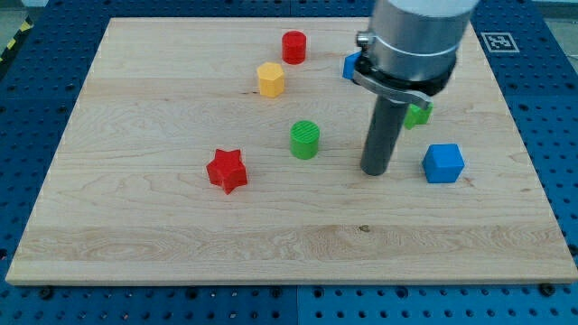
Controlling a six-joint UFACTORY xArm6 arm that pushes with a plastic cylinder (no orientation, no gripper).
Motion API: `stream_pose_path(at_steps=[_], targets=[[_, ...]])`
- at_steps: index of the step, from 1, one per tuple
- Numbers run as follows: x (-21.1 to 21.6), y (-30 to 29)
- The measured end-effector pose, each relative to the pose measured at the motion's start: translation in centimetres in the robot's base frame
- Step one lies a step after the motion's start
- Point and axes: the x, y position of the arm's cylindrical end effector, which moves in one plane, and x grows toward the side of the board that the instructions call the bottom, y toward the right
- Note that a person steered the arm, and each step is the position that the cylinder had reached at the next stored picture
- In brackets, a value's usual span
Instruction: Move the yellow heart slightly up
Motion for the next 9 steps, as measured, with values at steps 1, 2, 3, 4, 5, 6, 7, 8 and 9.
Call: stream_pose_path(at_steps=[1,2,3,4,5,6,7,8,9], targets=[[-0.2,1.2],[-0.2,6.5],[-0.2,9.5],[-0.2,8.9],[-0.2,5.7],[-0.4,2.6],[-0.5,2.5],[-0.5,2.9],[-0.9,5.3]])
